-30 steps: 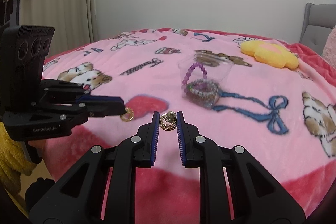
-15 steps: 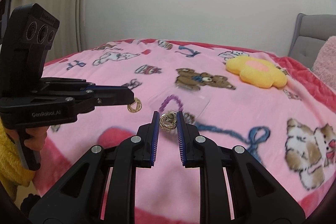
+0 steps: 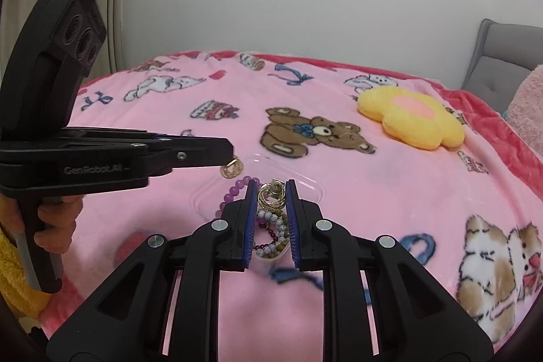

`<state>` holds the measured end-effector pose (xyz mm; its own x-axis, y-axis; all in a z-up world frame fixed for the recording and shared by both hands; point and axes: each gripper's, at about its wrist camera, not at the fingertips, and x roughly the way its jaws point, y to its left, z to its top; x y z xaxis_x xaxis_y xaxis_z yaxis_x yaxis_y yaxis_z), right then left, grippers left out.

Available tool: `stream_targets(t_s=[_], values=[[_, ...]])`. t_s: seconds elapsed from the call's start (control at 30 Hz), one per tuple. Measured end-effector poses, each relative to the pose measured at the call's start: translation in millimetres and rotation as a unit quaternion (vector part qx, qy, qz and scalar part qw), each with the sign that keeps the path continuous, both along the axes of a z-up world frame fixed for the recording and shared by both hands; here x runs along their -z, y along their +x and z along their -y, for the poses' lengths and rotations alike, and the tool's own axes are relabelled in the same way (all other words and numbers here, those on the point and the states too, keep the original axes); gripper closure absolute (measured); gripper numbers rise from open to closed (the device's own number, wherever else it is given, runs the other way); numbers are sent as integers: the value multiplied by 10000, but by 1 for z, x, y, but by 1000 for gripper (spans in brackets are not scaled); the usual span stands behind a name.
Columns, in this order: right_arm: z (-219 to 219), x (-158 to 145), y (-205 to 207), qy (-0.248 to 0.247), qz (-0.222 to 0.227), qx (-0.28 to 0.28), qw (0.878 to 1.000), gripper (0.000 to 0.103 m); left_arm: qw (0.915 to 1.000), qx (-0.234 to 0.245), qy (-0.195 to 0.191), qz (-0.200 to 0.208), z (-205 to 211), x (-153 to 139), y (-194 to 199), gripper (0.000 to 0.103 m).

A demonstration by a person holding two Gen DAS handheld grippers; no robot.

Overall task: Organize jewelry
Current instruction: 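Carry both gold earrings in both tools over the clear box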

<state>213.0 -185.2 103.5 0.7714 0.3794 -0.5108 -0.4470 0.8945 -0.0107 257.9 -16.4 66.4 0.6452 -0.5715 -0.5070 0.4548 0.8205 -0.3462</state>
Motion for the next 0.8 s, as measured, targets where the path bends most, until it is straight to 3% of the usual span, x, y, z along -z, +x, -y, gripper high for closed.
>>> stream_targets(t_s=[0.5,0.8], values=[[-4,27,26,-157,-567,-97,9982,86,9989,80,343,-301,17,29,23,96],[-4,28,19,-193,-549,-155,9982,86,9986,66,401,-352,18,31,24,95]])
